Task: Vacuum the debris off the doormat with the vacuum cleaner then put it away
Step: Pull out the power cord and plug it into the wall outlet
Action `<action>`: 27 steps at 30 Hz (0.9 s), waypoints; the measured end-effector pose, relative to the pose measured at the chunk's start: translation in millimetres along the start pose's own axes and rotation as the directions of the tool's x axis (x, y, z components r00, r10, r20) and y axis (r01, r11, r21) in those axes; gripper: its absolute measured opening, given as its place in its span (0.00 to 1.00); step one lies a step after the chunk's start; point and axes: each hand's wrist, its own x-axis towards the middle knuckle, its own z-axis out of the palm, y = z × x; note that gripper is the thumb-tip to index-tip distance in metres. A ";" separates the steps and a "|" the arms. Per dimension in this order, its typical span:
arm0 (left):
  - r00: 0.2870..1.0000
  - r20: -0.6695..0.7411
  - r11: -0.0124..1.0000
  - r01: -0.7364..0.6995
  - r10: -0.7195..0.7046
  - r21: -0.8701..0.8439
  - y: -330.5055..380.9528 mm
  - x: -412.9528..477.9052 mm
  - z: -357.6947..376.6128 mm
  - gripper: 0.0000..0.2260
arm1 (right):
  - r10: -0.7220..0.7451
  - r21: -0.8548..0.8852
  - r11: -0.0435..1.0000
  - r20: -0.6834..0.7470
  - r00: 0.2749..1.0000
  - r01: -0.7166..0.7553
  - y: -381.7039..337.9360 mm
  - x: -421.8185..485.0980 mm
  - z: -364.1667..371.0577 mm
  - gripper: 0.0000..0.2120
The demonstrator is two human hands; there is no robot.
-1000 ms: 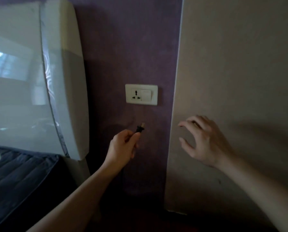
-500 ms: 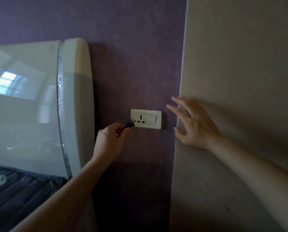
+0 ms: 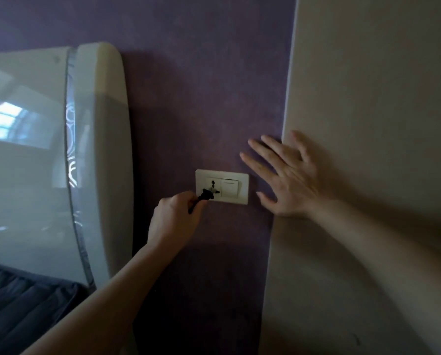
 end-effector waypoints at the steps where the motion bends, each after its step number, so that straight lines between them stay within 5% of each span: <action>1: 1.000 -0.003 1.000 -0.007 0.007 0.002 -1.4 -1.2 0.2 0.09 | 0.000 -0.003 1.000 -0.011 1.000 0.000 -0.2 -0.6 0.9 0.41; 17: 0.996 -0.008 0.995 -0.089 0.089 0.039 17.9 0.1 -1.5 0.11 | 0.003 -0.032 0.999 -0.059 0.998 -0.005 -1.1 0.1 1.0 0.39; 27: 1.000 0.014 0.997 -0.005 0.004 0.081 6.9 -0.1 -3.3 0.12 | -0.007 -0.065 0.998 -0.035 0.999 0.005 -0.4 -0.5 -3.2 0.38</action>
